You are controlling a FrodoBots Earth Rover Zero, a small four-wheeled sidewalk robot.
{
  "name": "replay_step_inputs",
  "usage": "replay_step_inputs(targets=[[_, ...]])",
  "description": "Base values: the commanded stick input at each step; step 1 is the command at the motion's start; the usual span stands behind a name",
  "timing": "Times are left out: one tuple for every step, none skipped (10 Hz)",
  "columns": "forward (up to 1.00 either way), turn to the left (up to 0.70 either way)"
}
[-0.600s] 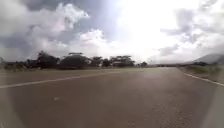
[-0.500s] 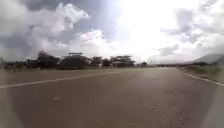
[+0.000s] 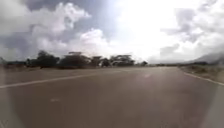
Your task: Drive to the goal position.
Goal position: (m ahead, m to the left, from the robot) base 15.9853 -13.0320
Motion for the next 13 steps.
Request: replay_step_inputs(targets=[[0.85, 0.0], [0.85, 0.0], [1.0, -0.02], [1.0, -0.22], [1.0, -0.4], [1.0, -0.4], [1.0, -0.4], [1.0, -0.4], [1.0, -0.4], [1.0, -0.4], [1.0, -0.4], [1.0, -0.2], [1.0, 0.0]])
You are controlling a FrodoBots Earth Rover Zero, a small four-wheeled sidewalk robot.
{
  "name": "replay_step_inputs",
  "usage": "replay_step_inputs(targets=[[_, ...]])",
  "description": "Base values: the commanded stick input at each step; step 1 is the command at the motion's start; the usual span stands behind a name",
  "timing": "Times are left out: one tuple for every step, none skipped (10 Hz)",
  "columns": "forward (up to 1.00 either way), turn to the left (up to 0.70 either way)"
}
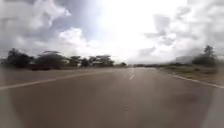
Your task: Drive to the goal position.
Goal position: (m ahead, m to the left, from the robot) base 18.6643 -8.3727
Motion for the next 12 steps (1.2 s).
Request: replay_step_inputs(targets=[[1.0, 0.0], [1.0, 0.0], [1.0, 0.0], [1.0, 0.0], [1.0, 0.0], [1.0, 0.0], [1.0, 0.0], [1.0, 0.0], [1.0, 0.0], [1.0, 0.0], [1.0, 0.0], [1.0, 0.0]])
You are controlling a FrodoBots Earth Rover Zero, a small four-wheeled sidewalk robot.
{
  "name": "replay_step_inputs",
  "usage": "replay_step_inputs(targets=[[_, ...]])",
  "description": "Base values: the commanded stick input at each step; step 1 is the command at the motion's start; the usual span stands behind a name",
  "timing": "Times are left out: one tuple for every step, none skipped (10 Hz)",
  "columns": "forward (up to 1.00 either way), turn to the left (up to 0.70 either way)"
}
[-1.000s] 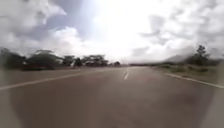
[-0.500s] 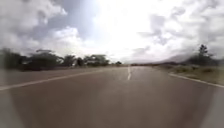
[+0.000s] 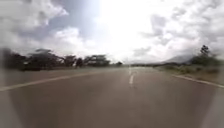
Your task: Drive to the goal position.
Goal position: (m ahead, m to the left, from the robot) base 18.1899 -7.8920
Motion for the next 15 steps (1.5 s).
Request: replay_step_inputs(targets=[[1.0, 0.0], [1.0, 0.0], [1.0, 0.0], [1.0, 0.0], [1.0, 0.0], [1.0, 0.0], [1.0, 0.0], [1.0, 0.0], [1.0, 0.0], [0.0, 0.0], [0.0, 0.0], [0.0, 0.0], [0.0, 0.0], [0.0, 0.0], [0.0, 0.0]])
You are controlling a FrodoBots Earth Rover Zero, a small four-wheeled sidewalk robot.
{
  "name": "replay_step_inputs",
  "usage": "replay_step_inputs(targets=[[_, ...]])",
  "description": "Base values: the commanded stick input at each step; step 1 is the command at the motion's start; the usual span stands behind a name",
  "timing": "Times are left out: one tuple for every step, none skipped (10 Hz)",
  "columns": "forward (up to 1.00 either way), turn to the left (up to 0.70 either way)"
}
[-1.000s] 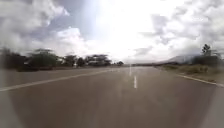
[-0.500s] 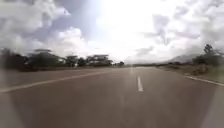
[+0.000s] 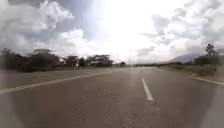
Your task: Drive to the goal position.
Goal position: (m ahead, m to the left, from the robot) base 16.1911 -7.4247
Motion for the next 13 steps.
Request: replay_step_inputs(targets=[[0.0, 0.0], [0.0, 0.0], [0.0, 0.0], [0.42, 0.0], [0.95, 0.0], [1.0, 0.0], [1.0, 0.0], [1.0, 0.0], [1.0, 0.0], [1.0, 0.0], [1.0, 0.0], [1.0, 0.0], [1.0, 0.0]])
